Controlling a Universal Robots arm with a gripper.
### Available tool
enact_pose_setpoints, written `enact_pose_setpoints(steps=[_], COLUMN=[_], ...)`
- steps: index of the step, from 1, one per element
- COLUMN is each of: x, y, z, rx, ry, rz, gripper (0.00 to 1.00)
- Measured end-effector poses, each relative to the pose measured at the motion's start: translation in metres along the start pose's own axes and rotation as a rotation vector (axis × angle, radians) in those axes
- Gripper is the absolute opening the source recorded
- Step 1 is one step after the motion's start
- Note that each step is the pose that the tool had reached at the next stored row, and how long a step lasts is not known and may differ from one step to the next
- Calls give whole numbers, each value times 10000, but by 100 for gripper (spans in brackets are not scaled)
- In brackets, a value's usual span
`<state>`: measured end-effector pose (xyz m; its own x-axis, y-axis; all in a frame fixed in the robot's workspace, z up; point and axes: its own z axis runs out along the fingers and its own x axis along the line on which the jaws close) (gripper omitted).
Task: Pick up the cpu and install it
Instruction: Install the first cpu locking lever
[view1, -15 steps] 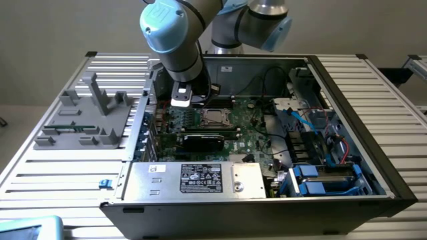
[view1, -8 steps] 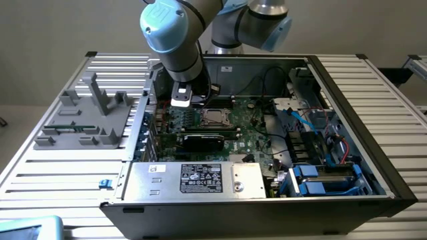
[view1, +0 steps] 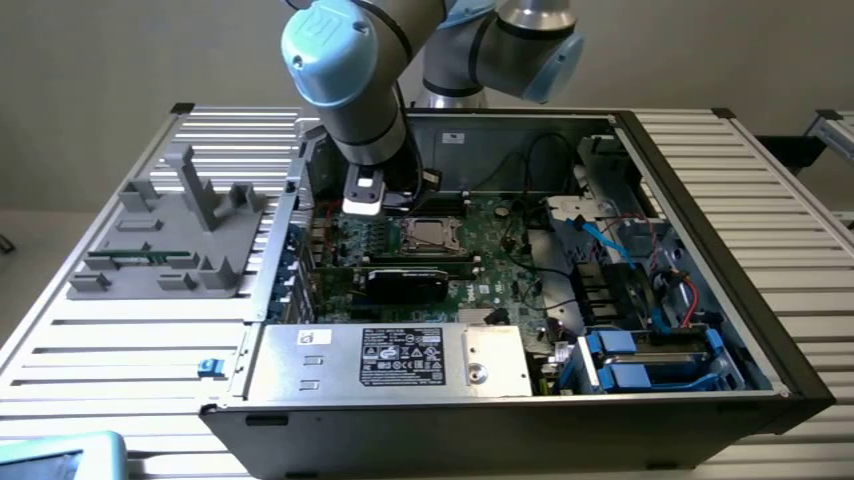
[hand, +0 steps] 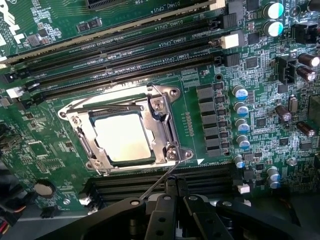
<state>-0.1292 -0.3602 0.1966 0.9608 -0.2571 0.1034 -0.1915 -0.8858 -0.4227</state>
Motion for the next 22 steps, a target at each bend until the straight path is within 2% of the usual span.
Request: enact_pose_setpoints(steps=[12, 22], x=[3, 55], y=[-2, -12], z=[12, 23], rx=[1, 0], ry=[1, -6], rz=[1, 4], gripper=[12, 12])
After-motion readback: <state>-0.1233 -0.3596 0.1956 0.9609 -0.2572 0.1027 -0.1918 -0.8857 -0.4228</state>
